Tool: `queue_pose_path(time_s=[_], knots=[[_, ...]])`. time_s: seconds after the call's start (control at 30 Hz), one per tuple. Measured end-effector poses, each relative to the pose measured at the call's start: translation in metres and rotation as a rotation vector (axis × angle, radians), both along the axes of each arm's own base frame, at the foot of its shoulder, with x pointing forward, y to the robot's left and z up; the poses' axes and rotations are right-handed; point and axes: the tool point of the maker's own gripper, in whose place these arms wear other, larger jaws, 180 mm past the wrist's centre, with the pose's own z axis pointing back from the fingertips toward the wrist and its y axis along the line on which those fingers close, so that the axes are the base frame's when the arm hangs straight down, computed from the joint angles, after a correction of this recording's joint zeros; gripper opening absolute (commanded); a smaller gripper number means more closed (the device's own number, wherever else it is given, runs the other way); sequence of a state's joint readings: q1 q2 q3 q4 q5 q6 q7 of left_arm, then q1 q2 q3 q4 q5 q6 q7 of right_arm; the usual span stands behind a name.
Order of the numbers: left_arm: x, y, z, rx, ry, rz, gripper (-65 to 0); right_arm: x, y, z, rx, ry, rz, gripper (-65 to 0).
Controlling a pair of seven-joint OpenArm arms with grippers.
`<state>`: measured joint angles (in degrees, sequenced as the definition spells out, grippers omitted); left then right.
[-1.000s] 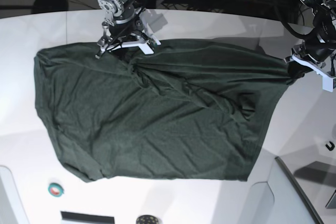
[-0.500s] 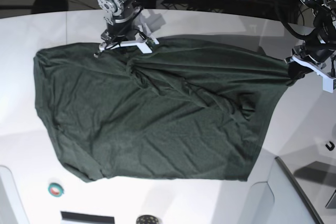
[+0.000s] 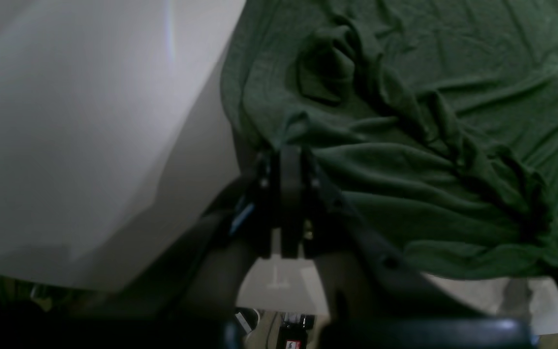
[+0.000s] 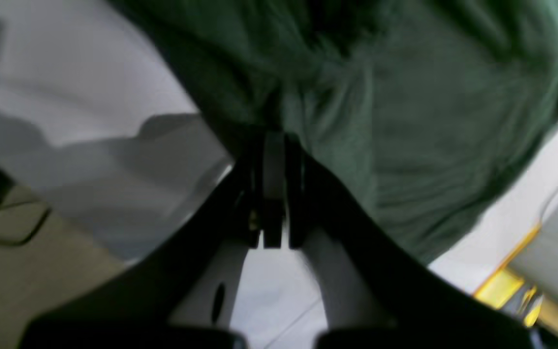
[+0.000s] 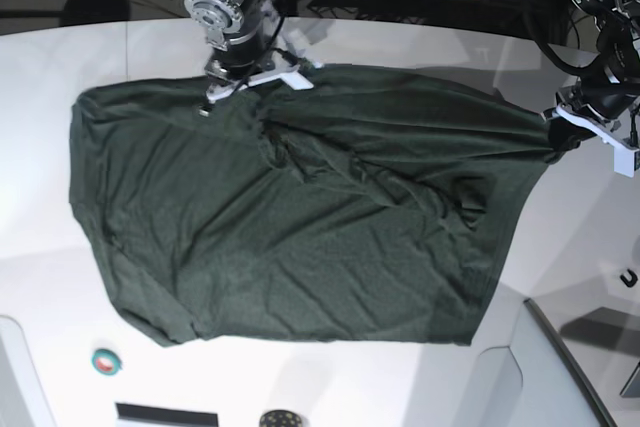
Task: Layout the t-shirt on the table in an organized manner, then fold the t-shirt properly
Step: 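Move the right gripper to the shirt edge middle and pinch fabric, then drag the pinched fabric with the right gripper back to the shirt corner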
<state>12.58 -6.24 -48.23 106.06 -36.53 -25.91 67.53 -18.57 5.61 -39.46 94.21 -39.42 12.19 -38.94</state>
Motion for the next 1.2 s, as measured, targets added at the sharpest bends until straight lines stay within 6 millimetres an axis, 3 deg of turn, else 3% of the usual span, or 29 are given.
queue_pose_path(time_s=[0.23, 0.53, 0.67, 0.83, 1.0, 1.2], knots=[[-0.01, 0.014, -0.01, 0.083, 0.079, 0.022, -65.0, 0.0, -0.002, 0.004, 0.021, 0.017, -0.031, -64.7], [-0.012, 0.016, -0.01, 0.093, 0.085, 0.02, -65.0, 0.003, -0.002, 0.009, 0.04, 0.019, -0.044, -64.7], [-0.003, 0.013, -0.007, 0.124, 0.091, -0.033, -65.0, 0.002, 0.0, 0.009, 0.036, 0.029, -0.022, -64.7], [0.001, 0.008, -0.007, 0.112, 0.082, -0.042, -65.0, 0.018, 0.014, 0.029, 0.068, -0.001, 0.025, -64.7], [0.022, 0.006, 0.003, 0.096, 0.024, -0.036, -65.0, 0.027, 0.015, 0.032, 0.039, 0.014, 0.065, -64.7], [0.029, 0.01, -0.018, 0.018, 0.064, 0.015, -65.0, 0.052, 0.012, 0.042, 0.019, -0.026, 0.071, -64.4]])
